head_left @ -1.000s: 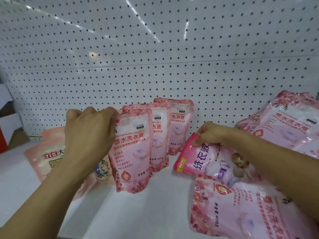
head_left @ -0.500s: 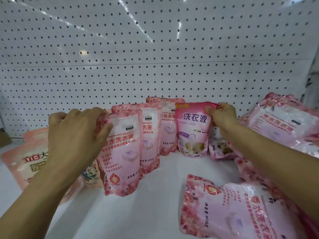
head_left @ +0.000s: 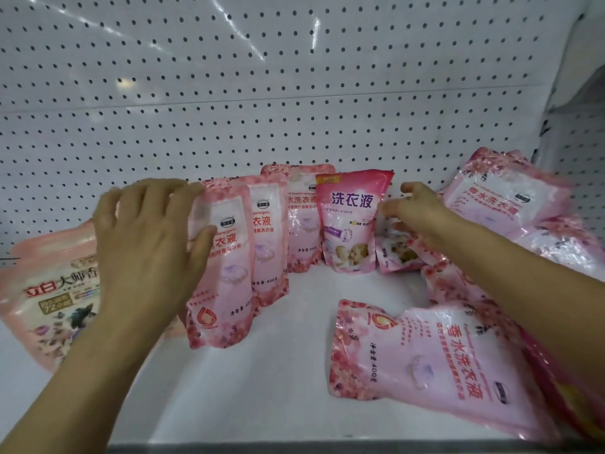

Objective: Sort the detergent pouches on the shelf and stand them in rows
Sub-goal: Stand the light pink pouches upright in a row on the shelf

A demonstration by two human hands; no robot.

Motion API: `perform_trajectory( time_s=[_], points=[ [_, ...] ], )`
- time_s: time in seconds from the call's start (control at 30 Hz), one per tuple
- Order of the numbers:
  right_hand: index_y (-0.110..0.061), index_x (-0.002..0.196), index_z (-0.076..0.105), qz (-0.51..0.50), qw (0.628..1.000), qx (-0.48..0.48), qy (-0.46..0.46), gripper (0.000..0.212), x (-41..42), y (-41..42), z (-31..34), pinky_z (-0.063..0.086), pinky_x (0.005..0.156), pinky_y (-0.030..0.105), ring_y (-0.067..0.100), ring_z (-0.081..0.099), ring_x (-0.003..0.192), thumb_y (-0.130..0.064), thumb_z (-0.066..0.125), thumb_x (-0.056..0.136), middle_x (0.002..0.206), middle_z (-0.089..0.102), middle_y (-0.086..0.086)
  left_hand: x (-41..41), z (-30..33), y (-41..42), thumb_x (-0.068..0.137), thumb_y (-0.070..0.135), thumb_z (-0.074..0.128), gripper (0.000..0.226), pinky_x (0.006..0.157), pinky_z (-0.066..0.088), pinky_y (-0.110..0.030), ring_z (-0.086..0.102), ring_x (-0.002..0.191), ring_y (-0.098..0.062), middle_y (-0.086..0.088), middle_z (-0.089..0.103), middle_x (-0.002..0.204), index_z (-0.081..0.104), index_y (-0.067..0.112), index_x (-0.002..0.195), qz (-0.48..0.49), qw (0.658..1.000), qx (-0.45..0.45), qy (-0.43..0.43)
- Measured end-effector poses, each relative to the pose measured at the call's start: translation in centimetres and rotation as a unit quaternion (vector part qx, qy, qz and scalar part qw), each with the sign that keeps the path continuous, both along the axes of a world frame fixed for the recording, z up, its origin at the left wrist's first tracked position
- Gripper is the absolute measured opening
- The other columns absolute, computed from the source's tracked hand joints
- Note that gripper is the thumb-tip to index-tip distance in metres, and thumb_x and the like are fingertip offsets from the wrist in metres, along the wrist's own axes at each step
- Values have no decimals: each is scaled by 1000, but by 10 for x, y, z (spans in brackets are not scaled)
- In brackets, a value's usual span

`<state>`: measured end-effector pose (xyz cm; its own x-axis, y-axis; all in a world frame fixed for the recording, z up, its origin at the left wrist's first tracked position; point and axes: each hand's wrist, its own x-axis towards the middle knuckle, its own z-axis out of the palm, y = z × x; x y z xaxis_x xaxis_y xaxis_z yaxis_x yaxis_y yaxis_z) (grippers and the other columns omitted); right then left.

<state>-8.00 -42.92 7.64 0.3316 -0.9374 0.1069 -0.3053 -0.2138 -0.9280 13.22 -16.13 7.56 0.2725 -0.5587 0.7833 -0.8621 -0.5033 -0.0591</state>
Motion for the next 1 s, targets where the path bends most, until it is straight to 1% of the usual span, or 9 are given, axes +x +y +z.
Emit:
perform_trajectory(
  time_s=[0.13,0.23,0.3,0.5,0.6,0.67,0.77,0.9,1.0],
  points=[
    [-13,148,31,57,992,-86,72,64,-31,42,-7,43,92,32,23,51,122,-17,63,93,144,47,10,-38,-25,-13,90,35,54,44,111,30,-52,50,122,-35,-13,60,128,60,10,126,-150,988,40,-6],
    [-15,132,56,98,962,-193,169,41,-57,73,-12,39,92,24,10,54,115,-19,63,92,131,59,1,-84,-41,-27,94,43,56,42,108,30,-30,49,126,-20,3,57,134,56,25,132,-304,935,134,127],
    [-19,118,66,84,956,-222,175,27,-73,89,-17,42,88,23,7,58,106,-21,64,91,118,65,-5,-112,-46,-45,95,44,56,47,105,31,-25,43,132,-13,8,51,143,48,30,140,-358,893,197,188],
    [-22,107,71,-19,965,-231,126,18,-122,125,-38,39,75,2,-9,57,90,-18,66,89,98,68,-13,-168,-57,-120,97,50,49,49,97,48,-43,55,120,-27,-5,57,136,47,21,137,-319,857,346,210],
    [-30,97,70,-59,968,-219,108,14,-149,140,-52,38,70,-2,-15,58,85,-20,67,88,95,68,-20,-166,-65,-135,93,50,57,49,99,47,-44,57,117,-25,-2,59,132,51,23,133,-341,811,379,287],
    [-31,94,69,-78,970,-200,115,14,-165,149,-60,39,69,2,-15,58,82,-19,66,89,91,65,-24,-161,-64,-135,92,45,61,38,94,50,-39,61,108,-21,2,64,117,59,23,123,-365,789,380,316],
    [-24,99,71,-86,970,-185,134,16,-179,157,-74,39,70,2,-15,57,82,-12,64,91,92,66,-22,-155,-56,-121,93,39,64,18,65,46,-28,58,69,-13,8,61,77,67,22,98,-401,768,338,368],
    [-26,90,71,-70,972,-187,126,20,-182,160,-88,44,69,4,-4,62,79,-7,66,87,87,70,-16,-138,-46,-95,92,45,59,18,77,55,-37,58,75,-17,-1,59,97,64,28,96,-403,813,245,342],
    [-29,89,72,-61,976,-180,104,19,-176,154,-91,46,69,12,0,62,77,-10,66,88,87,71,-16,-124,-42,-78,96,34,58,12,53,49,-21,57,58,-6,1,65,84,64,23,93,-440,786,109,420]
  ],
)
